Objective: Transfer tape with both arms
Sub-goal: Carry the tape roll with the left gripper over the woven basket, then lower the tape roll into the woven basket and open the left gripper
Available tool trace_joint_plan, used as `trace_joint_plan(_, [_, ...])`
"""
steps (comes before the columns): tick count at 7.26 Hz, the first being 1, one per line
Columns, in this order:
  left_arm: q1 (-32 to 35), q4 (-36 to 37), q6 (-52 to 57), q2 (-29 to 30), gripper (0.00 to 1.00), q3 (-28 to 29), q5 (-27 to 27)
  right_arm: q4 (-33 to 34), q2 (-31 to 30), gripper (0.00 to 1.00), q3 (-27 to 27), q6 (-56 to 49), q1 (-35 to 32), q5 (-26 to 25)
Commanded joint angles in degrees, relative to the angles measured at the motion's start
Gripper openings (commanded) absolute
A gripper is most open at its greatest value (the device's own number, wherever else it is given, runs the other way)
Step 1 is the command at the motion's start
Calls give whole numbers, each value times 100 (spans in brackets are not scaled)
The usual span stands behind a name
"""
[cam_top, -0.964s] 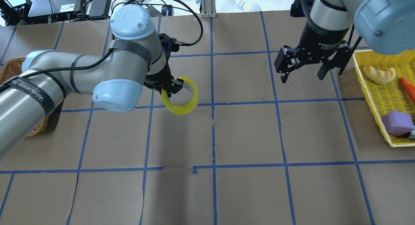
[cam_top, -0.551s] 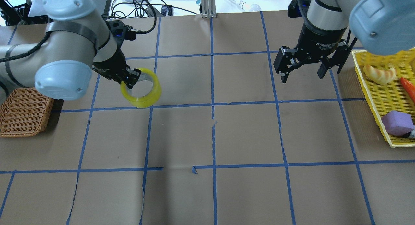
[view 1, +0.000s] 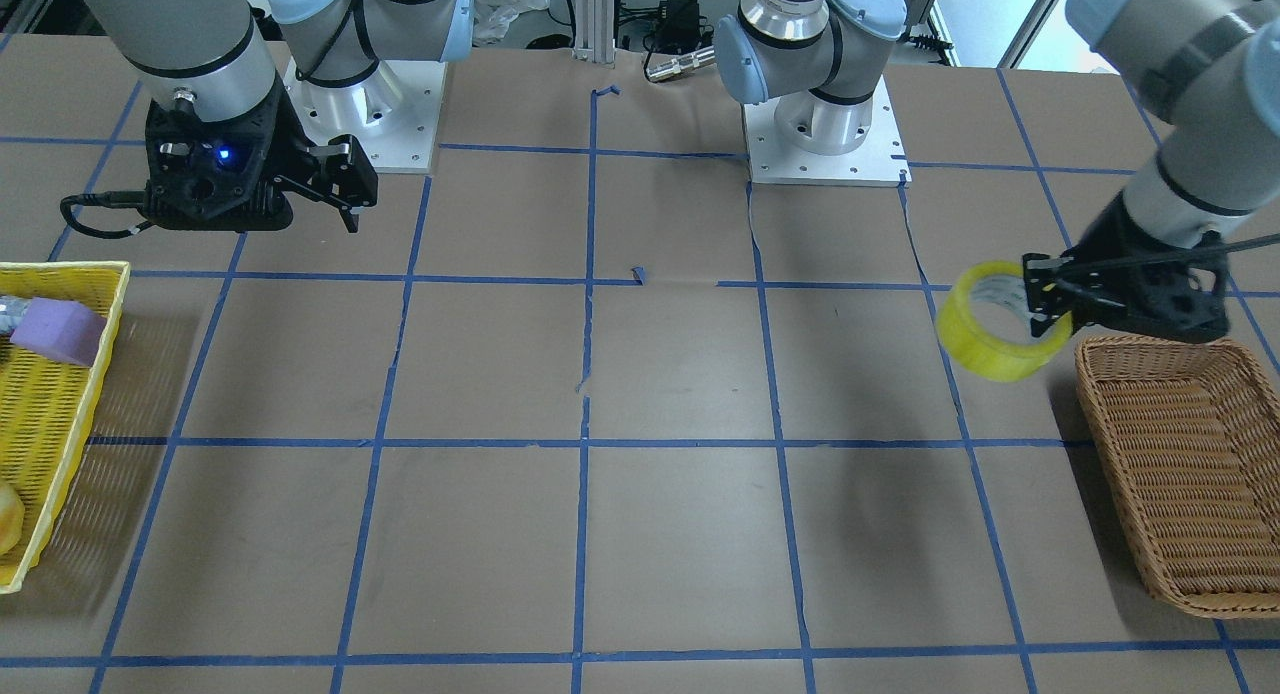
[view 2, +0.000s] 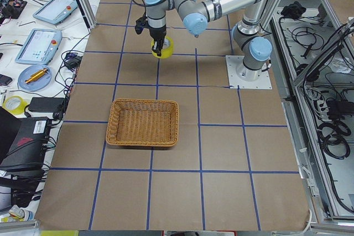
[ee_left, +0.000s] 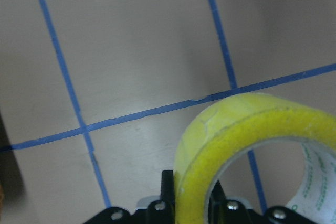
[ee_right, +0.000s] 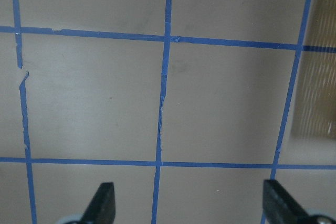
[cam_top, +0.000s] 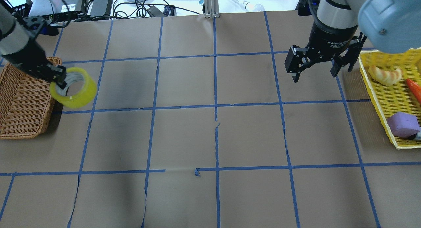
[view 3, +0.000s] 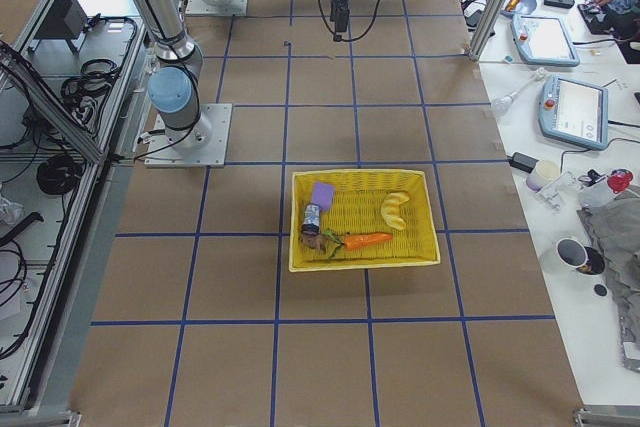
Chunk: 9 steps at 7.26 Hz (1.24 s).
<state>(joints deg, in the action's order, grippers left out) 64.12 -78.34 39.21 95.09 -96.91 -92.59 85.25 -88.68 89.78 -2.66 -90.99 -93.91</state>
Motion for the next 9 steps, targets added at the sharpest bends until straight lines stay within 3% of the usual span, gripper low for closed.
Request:
trace_joint_plan(1, [-1092, 716, 1748, 446, 0, 171, 4, -78, -18, 100, -13, -7, 99, 4])
trace_joint_plan(2, [-1233, 1185, 1940, 797, 0, 207, 100, -79, -18, 100, -4, -7, 99, 91])
trace_joint_plan(3, [-1304, 1398, 2124, 1296, 0, 494, 527, -79, -26, 100, -4, 2, 82, 136])
trace_joint_plan(6, [-1708, 1453, 3046, 2519, 0, 1794, 610, -114, -35, 100, 57, 11, 64, 119])
trace_joint_plan(8, [-1876, 1462, 3242, 2943, 0, 1886, 601, -114, -27, 100, 66, 11, 55, 127])
trace_joint_plan(9, [-1903, 1471, 3242, 3014, 9, 1895, 584, -105, -26, 100, 66, 11, 55, 127])
